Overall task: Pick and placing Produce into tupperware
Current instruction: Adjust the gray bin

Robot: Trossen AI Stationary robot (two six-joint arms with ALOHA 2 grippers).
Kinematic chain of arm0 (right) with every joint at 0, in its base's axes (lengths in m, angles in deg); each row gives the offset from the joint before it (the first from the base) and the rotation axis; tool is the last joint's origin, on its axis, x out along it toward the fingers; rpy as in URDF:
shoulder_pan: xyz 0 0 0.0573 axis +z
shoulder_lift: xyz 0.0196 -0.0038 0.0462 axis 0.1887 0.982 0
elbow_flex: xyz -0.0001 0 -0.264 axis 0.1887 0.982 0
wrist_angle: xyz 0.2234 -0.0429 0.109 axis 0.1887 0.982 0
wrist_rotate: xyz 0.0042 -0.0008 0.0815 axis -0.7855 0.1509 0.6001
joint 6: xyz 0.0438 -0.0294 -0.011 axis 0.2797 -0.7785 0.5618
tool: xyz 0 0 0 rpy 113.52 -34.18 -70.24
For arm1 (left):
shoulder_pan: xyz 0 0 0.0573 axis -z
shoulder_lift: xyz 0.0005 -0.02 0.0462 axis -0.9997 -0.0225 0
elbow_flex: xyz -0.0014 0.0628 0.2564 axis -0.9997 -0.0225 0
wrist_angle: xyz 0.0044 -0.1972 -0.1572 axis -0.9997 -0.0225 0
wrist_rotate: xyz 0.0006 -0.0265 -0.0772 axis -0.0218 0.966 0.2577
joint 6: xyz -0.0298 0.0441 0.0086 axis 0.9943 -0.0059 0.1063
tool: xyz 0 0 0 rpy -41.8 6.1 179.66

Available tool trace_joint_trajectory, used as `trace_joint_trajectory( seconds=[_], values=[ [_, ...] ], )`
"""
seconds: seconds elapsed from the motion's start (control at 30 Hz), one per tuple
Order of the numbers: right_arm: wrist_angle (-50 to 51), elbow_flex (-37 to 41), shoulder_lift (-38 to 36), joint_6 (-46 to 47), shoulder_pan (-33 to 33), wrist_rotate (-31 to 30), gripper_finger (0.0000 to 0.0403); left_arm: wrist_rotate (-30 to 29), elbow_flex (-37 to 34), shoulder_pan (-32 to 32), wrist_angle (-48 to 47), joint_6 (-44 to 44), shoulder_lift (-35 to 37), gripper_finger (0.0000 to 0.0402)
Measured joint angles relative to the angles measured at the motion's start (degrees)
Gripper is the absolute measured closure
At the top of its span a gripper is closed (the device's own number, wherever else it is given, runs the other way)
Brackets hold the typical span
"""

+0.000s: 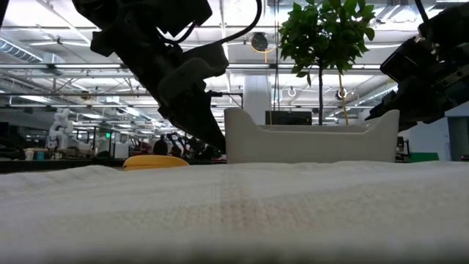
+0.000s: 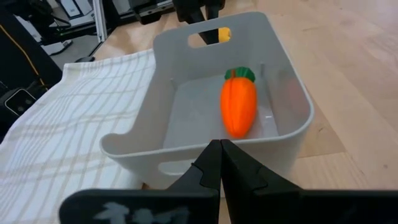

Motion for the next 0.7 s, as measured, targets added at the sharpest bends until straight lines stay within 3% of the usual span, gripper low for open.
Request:
trace_joint_trajectory(
  seconds=[0.7],
  values=[
    [0.90, 0.00, -0.02, 1.12, 0.02, -1.37, 0.0403, -0.94, 0.07, 0.64, -2.11, 0.02, 0.00, 0.0401]
  ],
)
